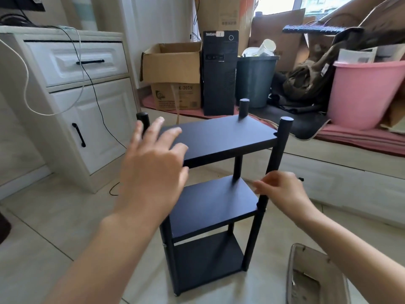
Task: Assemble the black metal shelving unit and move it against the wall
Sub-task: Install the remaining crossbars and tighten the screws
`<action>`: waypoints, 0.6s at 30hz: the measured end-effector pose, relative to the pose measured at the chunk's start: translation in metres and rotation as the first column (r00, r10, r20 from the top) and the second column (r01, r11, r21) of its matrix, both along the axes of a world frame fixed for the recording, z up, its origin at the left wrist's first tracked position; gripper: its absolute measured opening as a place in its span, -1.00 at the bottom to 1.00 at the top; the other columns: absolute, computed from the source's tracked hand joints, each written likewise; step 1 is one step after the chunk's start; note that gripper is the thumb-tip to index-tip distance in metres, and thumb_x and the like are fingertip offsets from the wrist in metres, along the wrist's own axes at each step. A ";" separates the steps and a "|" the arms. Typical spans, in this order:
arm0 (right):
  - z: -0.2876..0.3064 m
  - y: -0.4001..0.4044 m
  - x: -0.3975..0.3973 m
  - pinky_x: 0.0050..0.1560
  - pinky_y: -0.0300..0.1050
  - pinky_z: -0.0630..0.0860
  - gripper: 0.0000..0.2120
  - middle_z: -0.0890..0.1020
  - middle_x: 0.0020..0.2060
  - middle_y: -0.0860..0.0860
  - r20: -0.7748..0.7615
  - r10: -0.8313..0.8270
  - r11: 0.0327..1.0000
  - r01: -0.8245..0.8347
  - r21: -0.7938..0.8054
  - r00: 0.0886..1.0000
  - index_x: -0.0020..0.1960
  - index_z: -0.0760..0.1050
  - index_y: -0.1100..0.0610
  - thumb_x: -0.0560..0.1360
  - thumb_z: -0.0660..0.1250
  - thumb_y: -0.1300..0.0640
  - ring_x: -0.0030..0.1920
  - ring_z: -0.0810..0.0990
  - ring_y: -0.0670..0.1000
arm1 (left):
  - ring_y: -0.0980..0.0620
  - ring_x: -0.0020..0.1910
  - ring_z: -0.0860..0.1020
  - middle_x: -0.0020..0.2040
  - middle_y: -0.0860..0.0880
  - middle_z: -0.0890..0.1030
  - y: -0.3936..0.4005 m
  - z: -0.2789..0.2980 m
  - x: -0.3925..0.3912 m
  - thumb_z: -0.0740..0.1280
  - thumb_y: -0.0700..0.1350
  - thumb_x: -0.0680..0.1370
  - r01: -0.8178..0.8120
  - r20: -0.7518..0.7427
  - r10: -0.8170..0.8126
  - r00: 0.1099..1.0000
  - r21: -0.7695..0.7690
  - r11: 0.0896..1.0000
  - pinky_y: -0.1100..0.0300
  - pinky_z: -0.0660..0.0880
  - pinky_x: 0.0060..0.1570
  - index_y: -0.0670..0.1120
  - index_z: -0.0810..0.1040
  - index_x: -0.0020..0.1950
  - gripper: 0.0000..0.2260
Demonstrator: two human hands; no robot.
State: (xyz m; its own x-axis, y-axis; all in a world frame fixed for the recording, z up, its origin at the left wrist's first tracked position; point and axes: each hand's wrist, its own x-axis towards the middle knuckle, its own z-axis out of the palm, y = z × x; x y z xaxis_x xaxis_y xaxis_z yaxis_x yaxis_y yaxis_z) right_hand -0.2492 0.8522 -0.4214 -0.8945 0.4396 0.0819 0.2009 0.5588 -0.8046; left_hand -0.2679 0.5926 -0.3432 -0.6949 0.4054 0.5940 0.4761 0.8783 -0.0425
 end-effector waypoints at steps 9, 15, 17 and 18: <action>-0.011 0.042 -0.018 0.03 0.06 0.63 -0.76 0.63 0.00 -0.05 -0.064 -0.001 0.983 -0.010 -0.182 0.998 0.17 0.47 -0.05 0.54 0.41 0.04 0.07 0.62 0.00 | -0.04 0.58 0.21 0.59 0.03 0.27 0.058 -0.039 -0.008 0.32 -0.04 0.60 0.092 0.067 -0.093 0.993 0.010 0.996 -0.05 -0.03 0.58 0.02 0.18 0.62 -0.38; -0.006 0.039 -0.011 0.14 0.16 0.59 -0.86 0.65 0.03 0.05 -0.094 0.039 0.977 -0.057 -0.205 0.995 0.16 0.48 -0.01 0.62 0.29 0.12 0.05 0.64 0.06 | -0.08 0.39 0.50 0.40 -0.03 0.55 0.064 -0.046 -0.020 0.46 -0.08 0.52 0.100 -0.042 -0.098 0.994 0.057 0.993 -0.16 0.25 0.42 -0.07 0.50 0.46 -0.50; -0.005 0.038 -0.004 0.17 0.16 0.57 -0.88 0.65 0.00 0.06 -0.089 0.049 0.986 -0.062 -0.152 0.995 0.14 0.50 0.04 0.60 0.31 0.14 0.04 0.64 0.06 | -0.07 0.37 0.52 0.37 -0.02 0.58 0.059 -0.047 -0.027 0.47 -0.09 0.52 0.139 -0.072 -0.132 0.989 0.104 0.985 -0.15 0.25 0.38 -0.09 0.54 0.41 -0.55; -0.004 0.036 0.000 0.15 0.13 0.57 -0.88 0.65 -0.02 0.06 -0.087 0.053 0.990 -0.064 -0.122 0.995 0.12 0.51 0.06 0.59 0.33 0.14 0.02 0.64 0.06 | -0.05 0.37 0.52 0.36 -0.01 0.58 0.054 -0.047 -0.032 0.47 -0.10 0.53 0.159 -0.078 -0.150 0.986 0.127 0.979 -0.13 0.23 0.36 -0.09 0.55 0.39 -0.57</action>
State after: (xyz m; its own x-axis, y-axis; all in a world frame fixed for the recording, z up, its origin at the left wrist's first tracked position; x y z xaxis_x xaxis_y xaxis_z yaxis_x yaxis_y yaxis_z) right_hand -0.2488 0.8883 -0.4256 -0.9113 0.3981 0.1052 0.1001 0.4619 -0.8813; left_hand -0.2995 0.6471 -0.3902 -0.5863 0.4195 0.6930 0.6063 0.7946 0.0320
